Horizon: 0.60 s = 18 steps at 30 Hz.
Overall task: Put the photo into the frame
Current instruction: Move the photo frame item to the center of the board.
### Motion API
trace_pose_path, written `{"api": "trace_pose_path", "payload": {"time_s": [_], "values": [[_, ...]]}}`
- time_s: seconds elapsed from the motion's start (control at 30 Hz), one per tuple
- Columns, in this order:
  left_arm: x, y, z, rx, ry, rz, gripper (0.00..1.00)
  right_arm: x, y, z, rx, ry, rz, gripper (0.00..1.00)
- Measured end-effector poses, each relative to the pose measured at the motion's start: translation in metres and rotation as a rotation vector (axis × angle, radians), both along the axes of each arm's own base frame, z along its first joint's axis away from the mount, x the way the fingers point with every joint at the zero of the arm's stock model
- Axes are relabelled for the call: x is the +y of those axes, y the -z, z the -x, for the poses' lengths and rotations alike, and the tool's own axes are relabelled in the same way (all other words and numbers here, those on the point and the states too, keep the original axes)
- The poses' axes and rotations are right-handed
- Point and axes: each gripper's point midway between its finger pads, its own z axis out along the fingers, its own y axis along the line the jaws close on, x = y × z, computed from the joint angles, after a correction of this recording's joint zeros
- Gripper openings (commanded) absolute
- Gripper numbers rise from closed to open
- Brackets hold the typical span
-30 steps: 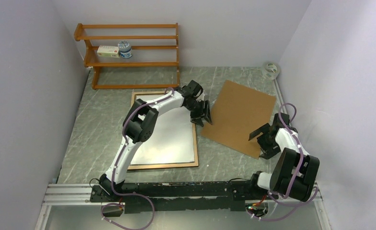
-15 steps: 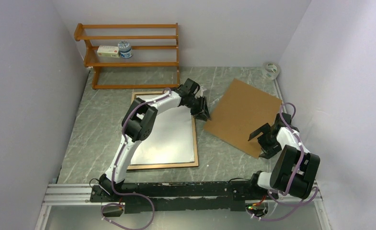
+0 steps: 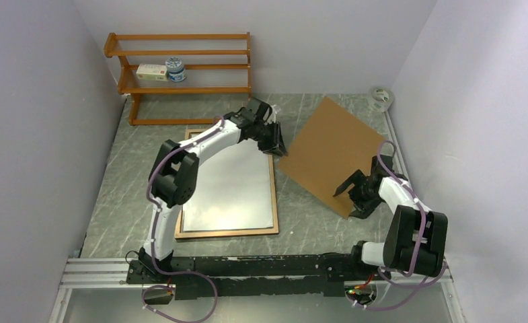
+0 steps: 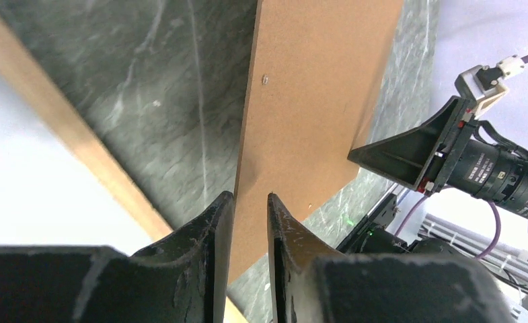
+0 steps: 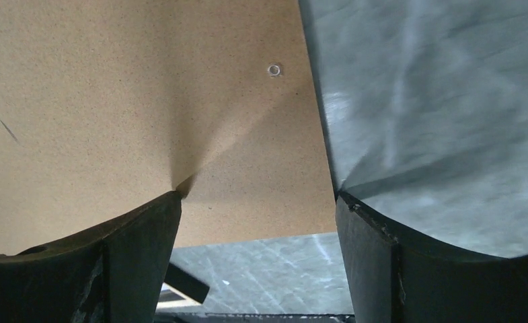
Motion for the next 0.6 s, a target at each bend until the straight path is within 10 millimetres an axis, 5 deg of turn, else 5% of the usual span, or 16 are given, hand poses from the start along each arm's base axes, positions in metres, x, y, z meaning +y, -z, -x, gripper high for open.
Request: {"api": "trace_pose_path", "payload": {"time_s": [0.2,0.5,0.6], "values": [[0.037,-0.007,0.004,-0.035,-0.047,-0.066,0.30,0.036,-0.003,-0.002,-0.003,-0.069,-0.055,0.85],[0.108,0.062,0.045,0.134,-0.076,-0.272,0.32,0.065,-0.003,-0.001,0.020,-0.106,-0.108,0.84],[0.117,0.064,0.053,0.145,-0.050,-0.308,0.37,0.070,-0.003,-0.003,0.026,-0.117,-0.118,0.84]]}}
